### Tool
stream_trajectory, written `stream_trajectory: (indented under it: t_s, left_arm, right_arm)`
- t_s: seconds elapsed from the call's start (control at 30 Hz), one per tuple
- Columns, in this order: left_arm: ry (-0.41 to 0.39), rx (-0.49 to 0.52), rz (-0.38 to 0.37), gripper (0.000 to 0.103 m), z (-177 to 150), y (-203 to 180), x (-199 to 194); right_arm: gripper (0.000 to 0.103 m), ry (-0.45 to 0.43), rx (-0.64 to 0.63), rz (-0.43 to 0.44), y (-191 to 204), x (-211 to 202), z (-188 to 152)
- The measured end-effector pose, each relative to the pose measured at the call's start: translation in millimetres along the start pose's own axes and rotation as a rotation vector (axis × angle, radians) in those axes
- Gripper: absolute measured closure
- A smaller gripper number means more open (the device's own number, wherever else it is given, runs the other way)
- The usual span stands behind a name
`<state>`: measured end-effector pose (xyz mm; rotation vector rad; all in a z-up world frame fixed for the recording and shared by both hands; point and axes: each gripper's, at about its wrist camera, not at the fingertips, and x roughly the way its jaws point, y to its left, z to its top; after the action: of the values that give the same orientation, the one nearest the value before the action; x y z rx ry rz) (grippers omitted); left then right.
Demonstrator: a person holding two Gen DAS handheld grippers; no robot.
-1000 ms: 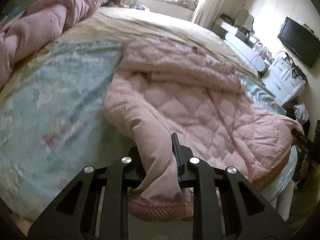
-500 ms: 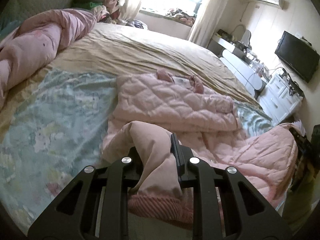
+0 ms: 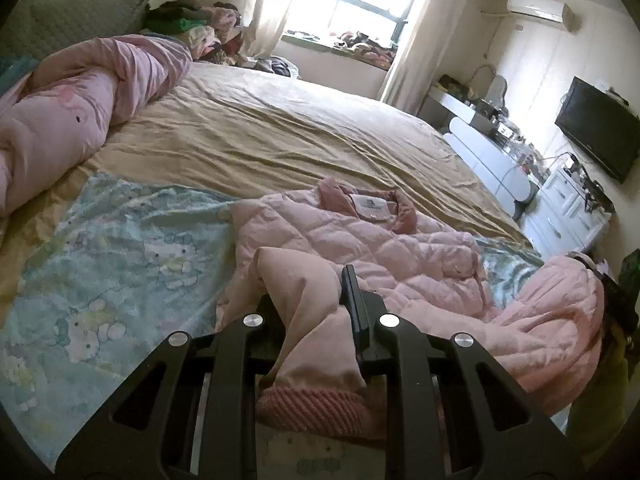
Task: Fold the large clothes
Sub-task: 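Lift the hem with both tools and fold it toward the collar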
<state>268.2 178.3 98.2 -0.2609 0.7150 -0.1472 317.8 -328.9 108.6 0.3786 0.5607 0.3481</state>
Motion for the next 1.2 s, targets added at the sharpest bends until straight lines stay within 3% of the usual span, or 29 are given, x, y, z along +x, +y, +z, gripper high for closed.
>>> stream_trajectory:
  t_s: [0.73, 1.2]
  left_arm:
    - [-0.021, 0.036, 0.096, 0.089, 34.1, 5.7, 67.5]
    - [-0.019, 0.010, 0.110, 0.088, 9.6, 29.7, 117.8]
  right_arm:
    - [0.085, 0.074, 0.042, -0.155, -24.3, 107.0, 31.8]
    - [0.081, 0.133, 0.081, -0.252, -46.4, 180.0, 13.7]
